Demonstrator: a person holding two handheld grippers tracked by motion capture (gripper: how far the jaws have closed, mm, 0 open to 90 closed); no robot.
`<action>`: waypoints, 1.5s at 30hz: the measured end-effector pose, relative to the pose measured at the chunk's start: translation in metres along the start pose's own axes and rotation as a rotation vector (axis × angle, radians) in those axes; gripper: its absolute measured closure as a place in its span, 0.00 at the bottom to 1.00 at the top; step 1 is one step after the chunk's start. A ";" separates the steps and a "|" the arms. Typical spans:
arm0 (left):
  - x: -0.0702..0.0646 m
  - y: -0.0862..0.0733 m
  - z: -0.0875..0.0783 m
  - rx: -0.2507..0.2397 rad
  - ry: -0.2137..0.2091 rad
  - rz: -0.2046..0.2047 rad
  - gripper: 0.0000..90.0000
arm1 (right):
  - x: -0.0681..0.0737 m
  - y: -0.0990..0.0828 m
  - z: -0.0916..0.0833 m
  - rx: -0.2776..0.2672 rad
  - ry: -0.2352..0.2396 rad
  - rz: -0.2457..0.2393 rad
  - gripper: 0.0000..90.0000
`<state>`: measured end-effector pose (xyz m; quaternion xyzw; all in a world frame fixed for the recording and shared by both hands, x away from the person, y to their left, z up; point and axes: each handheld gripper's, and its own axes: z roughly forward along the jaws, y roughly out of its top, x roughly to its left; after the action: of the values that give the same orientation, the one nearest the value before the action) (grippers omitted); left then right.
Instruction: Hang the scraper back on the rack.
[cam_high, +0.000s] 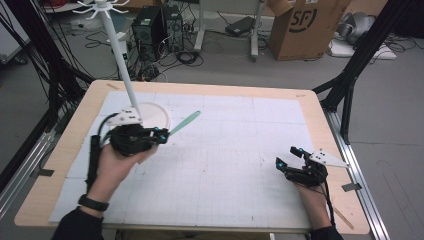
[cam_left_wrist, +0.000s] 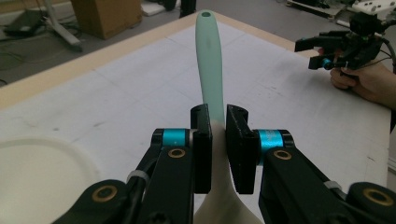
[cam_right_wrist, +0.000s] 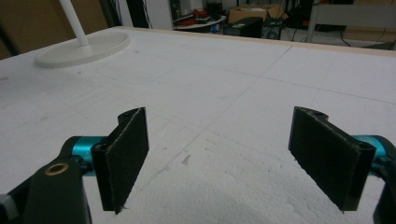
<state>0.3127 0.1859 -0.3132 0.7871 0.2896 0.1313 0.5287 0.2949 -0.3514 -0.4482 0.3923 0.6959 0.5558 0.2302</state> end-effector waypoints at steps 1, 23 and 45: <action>0.003 0.002 -0.011 -0.014 0.005 -0.003 0.90 | 0.000 0.000 0.000 0.000 0.000 0.001 0.21; 0.049 0.083 -0.172 -0.122 0.148 0.036 0.90 | 0.000 0.000 0.000 0.000 0.004 0.007 0.22; 0.062 0.119 -0.221 -0.168 0.220 0.037 0.90 | 0.000 0.000 0.000 0.005 0.005 0.005 0.22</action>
<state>0.2870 0.3575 -0.1214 0.7260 0.3191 0.2506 0.5552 0.2950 -0.3512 -0.4482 0.3934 0.6969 0.5555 0.2260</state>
